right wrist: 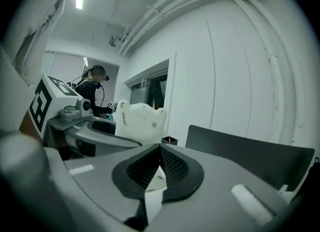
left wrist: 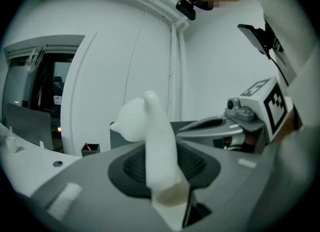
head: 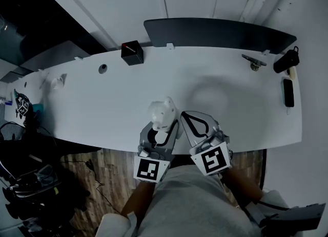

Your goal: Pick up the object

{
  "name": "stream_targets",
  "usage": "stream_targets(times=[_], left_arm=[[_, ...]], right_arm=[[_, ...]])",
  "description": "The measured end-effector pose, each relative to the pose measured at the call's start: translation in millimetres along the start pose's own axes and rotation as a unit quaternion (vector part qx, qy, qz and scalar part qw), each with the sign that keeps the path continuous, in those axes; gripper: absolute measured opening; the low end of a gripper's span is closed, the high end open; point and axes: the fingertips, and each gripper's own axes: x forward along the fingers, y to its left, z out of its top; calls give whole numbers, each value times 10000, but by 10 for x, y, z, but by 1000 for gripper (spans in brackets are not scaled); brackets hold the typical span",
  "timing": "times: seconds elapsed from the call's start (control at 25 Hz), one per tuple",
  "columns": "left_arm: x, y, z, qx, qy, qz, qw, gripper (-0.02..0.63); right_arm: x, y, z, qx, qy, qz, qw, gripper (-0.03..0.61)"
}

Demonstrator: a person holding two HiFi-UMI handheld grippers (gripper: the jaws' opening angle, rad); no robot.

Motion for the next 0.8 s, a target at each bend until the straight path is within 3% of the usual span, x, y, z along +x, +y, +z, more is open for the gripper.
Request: stream_targets(times=[0.24,0.56,0.8], left_arm=[[-593,-89,-9,-48,-173,-170,9997,146],[-1542,-349,-377,-207,-66,-433,9988,146],[-1961,-525,-395,-214,-118,-506,9984,146]], right_arm=[[-269,528,109,35,-42,-231,9997,2],[-810,1418,-69,372,281,-676,9966,2],[-1158,1750,6,180,404,-799,9958,2]])
